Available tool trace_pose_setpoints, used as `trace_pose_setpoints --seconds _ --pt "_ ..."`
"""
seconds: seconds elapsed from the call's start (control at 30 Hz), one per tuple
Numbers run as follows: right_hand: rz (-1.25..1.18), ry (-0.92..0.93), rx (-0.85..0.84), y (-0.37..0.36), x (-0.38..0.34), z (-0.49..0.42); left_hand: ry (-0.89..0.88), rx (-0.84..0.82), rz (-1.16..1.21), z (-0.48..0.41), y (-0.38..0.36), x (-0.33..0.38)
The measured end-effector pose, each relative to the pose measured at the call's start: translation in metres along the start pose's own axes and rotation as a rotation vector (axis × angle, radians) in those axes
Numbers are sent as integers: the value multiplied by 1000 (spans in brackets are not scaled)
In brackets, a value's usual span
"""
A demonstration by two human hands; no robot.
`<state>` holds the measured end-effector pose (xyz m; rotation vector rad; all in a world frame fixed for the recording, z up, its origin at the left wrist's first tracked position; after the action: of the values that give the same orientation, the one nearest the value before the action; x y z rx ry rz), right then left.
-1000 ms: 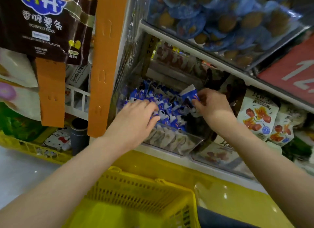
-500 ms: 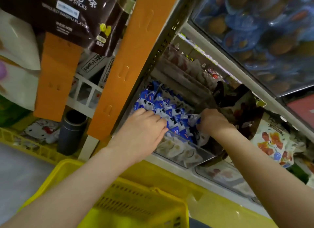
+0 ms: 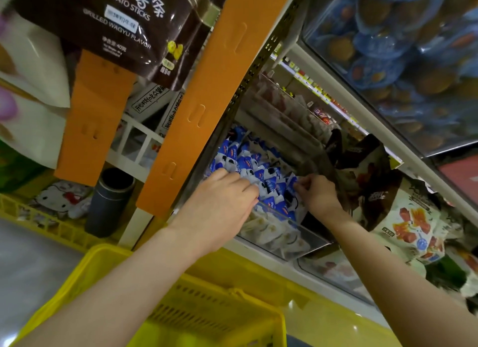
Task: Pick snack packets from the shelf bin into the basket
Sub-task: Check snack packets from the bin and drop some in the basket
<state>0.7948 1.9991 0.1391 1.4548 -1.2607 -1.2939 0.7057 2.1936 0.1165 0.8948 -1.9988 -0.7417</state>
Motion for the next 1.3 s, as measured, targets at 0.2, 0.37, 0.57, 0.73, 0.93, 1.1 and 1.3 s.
trace_pose_setpoints --seconds 0.2,0.37,0.57,0.73,0.93,1.1,1.3 --pt "-55 215 220 40 -13 30 46 -75 -32 -6 -2 7" --pt "-150 271 286 74 3 55 41 -202 94 -29 -4 23" --pt "-206 191 262 82 26 43 15 -525 100 -91 -57 47" --pt "-184 223 238 77 22 30 -48 -755 2 -111 -113 60" --pt "-181 243 223 75 24 26 -224 -847 -225 -110 -136 68" --pt "-120 281 156 66 13 18 -206 -823 -230 -104 -121 45" --pt "174 198 -87 26 -2 -8 -207 -806 -202 -96 -108 48"
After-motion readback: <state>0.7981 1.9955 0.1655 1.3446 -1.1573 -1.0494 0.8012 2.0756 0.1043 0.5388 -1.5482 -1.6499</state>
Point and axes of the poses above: each hand's wrist, its own z-axis away from the middle knuckle, its own y-axis out of the back of the hand, x = y × z, the point moved 8 cm from there along -z, towards the middle knuckle, and after that the axes turned 14 degrees about y, right-handed, at the moved point
